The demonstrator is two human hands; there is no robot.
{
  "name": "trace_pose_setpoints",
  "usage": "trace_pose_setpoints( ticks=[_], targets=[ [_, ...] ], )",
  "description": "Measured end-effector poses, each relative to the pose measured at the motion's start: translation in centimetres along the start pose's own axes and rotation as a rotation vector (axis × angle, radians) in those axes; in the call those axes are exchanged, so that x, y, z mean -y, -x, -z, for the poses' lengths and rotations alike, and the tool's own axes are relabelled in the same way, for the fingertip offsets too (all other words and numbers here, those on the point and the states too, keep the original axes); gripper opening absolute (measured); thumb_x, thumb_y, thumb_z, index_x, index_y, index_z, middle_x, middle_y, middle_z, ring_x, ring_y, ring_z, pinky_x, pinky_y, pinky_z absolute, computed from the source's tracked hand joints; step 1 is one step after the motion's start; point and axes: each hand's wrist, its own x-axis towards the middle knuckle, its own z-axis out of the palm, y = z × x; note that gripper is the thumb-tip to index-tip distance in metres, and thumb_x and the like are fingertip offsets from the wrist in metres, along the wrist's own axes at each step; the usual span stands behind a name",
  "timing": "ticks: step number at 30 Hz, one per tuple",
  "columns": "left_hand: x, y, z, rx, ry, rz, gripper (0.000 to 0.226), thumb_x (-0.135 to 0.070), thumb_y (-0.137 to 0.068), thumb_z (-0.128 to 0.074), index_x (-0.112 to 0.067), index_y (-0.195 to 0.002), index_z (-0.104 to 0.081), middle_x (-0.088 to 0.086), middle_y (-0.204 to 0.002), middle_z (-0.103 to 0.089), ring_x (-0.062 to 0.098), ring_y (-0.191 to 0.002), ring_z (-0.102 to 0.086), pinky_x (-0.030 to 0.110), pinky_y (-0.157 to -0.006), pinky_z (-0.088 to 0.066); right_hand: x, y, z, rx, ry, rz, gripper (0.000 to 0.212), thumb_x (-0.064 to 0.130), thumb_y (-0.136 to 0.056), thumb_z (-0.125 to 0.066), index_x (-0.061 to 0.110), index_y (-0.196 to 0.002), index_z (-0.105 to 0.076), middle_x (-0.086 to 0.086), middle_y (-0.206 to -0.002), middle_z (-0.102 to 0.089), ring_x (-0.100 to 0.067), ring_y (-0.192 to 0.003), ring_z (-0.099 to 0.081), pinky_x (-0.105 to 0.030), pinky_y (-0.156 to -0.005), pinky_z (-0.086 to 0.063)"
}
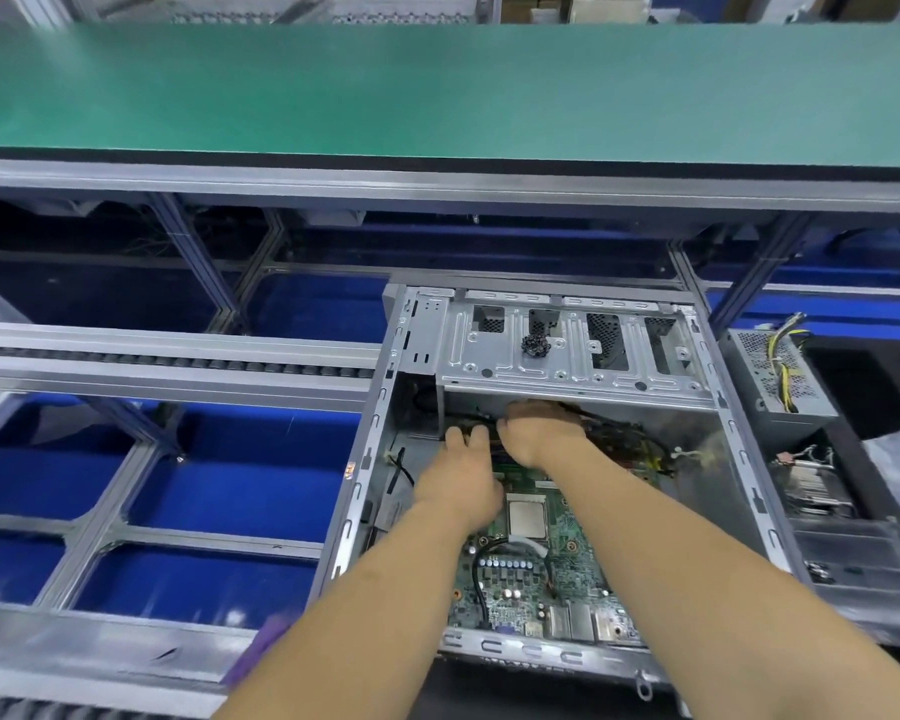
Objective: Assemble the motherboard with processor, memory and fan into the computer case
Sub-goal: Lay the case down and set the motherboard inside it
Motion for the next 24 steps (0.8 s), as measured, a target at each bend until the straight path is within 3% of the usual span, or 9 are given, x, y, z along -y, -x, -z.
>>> trace_pose_setpoints(
  ticks=[3, 5, 10, 14, 17, 19, 20, 22, 24],
  targets=[
    [0.2, -0.1, -0.2, 0.022, 0.045, 0.0, 0.054, -0.022, -0.091, -0.055, -0.013, -0.137, -0.029, 0.013, -0.128, -0.041, 0.033, -0.11, -0.051, 0.039, -0.075, -0.045, -0.1, -0.5, 0.3, 0.058, -0.151, -0.002, 0.04, 0.034, -0.108, -0.031, 0.011, -0.123, -0.06, -0.014, -0.13, -0.061, -0.031, -0.111, -0.058, -0.038, -0.095, -0.048],
    [0.3, -0.2, -0.2, 0.018, 0.052, 0.0, 0.053, -0.025, -0.09, -0.056, -0.014, -0.135, -0.031, 0.011, -0.126, -0.043, 0.032, -0.109, -0.052, 0.04, -0.077, -0.047, -0.2, -0.7, 0.4, 0.087, -0.219, 0.003, 0.04, 0.032, -0.109, -0.029, 0.012, -0.133, -0.054, -0.015, -0.139, -0.055, -0.031, -0.119, -0.054, -0.038, -0.1, -0.043],
    [0.4, -0.3, -0.4, 0.03, 0.042, -0.002, 0.063, -0.034, -0.089, -0.058, -0.016, -0.141, -0.028, 0.01, -0.131, -0.042, 0.031, -0.113, -0.051, 0.043, -0.085, -0.051, -0.7, -0.7, -0.1, 0.021, -0.236, 0.003, 0.016, 0.026, -0.106, -0.034, 0.019, -0.101, -0.048, -0.008, -0.102, -0.056, -0.03, -0.094, -0.054, -0.035, -0.078, -0.04],
    [0.6, -0.4, -0.5, 0.047, 0.081, 0.008, 0.067, -0.036, -0.09, -0.057, -0.019, -0.147, -0.025, 0.009, -0.137, -0.041, 0.03, -0.12, -0.048, 0.046, -0.091, -0.051, -1.8, 0.6, -0.7, -0.033, -0.281, 0.068, 0.033, 0.024, -0.104, -0.04, 0.019, -0.134, -0.055, -0.008, -0.107, -0.064, -0.027, -0.086, -0.06, -0.034, -0.073, -0.048],
    [0.7, -0.6, -0.6, 0.058, 0.101, 0.012, 0.072, -0.036, -0.09, -0.056, -0.02, -0.151, -0.021, 0.007, -0.141, -0.038, 0.029, -0.122, -0.047, 0.047, -0.093, -0.05, -3.0, 2.5, -0.8, -0.02, -0.173, 0.132, 0.041, 0.026, -0.107, -0.038, 0.018, -0.144, -0.053, -0.01, -0.134, -0.063, -0.028, -0.111, -0.062, -0.037, -0.093, -0.051],
    [0.8, -0.7, -0.6, 0.053, 0.117, 0.013, 0.066, -0.034, -0.09, -0.056, -0.021, -0.147, -0.026, 0.007, -0.137, -0.041, 0.029, -0.118, -0.049, 0.047, -0.091, -0.051, -4.1, 4.2, -0.8, 0.009, -0.103, 0.158, 0.048, 0.026, -0.108, -0.038, 0.016, -0.155, -0.04, -0.01, -0.16, -0.038, -0.028, -0.143, -0.04, -0.036, -0.117, -0.034],
    [0.8, -0.9, -0.6, 0.049, 0.123, 0.015, 0.063, -0.033, -0.09, -0.056, -0.021, -0.145, -0.028, 0.007, -0.135, -0.042, 0.029, -0.117, -0.049, 0.048, -0.091, -0.051, -4.7, 5.2, -0.7, 0.029, -0.089, 0.158, 0.052, 0.027, -0.108, -0.039, 0.015, -0.158, -0.033, -0.01, -0.165, -0.028, -0.027, -0.15, -0.029, -0.036, -0.121, -0.025],
    [0.8, -1.0, -0.6, 0.057, 0.132, 0.022, 0.062, -0.032, -0.092, -0.054, -0.021, -0.147, -0.026, 0.008, -0.137, -0.041, 0.029, -0.119, -0.049, 0.047, -0.092, -0.051, -6.0, 7.5, -0.9, 0.061, -0.075, 0.114, 0.057, 0.03, -0.106, -0.044, 0.011, -0.158, -0.031, -0.013, -0.166, -0.022, -0.028, -0.153, -0.02, -0.036, -0.123, -0.02],
    [0.8, -1.1, -0.5, 0.058, 0.129, 0.028, 0.065, -0.031, -0.094, -0.052, -0.022, -0.15, -0.023, 0.008, -0.143, -0.038, 0.03, -0.123, -0.047, 0.046, -0.092, -0.051, -7.2, 9.7, -1.3, 0.056, -0.032, 0.03, 0.055, 0.028, -0.102, -0.052, 0.011, -0.152, -0.039, -0.016, -0.158, -0.031, -0.033, -0.148, -0.03, -0.041, -0.121, -0.03]
  ],
)
